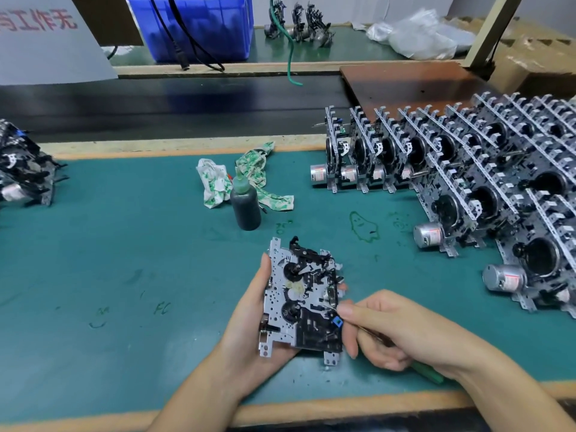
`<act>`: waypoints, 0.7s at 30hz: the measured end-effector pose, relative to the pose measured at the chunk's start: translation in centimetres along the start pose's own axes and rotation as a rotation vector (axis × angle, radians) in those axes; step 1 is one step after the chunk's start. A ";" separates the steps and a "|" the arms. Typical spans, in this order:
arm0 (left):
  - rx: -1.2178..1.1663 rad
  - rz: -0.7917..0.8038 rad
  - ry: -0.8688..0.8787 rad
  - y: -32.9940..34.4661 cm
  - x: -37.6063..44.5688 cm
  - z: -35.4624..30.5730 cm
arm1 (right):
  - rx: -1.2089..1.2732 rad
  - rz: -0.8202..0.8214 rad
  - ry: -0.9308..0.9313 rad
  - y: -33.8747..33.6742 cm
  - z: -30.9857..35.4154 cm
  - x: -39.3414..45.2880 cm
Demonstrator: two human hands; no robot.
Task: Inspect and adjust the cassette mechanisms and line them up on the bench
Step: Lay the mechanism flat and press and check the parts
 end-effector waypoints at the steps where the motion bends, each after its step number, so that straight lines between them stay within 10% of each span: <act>1: 0.004 0.000 0.001 0.0 0.0 0.0 | -0.016 -0.009 0.006 0.0 0.0 0.0; 21: 0.001 -0.037 0.018 0.3 0.1 -0.1 | -0.266 -0.052 0.099 -0.6 0.1 0.4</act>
Point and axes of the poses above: each hand's wrist, its own x-axis towards the middle knuckle, its own y-axis out of the palm, z = x × y, the point moved 5 cm from there along x, towards the middle knuckle, and after that the axes turned 10 degrees about z, right-handed, at the moved point
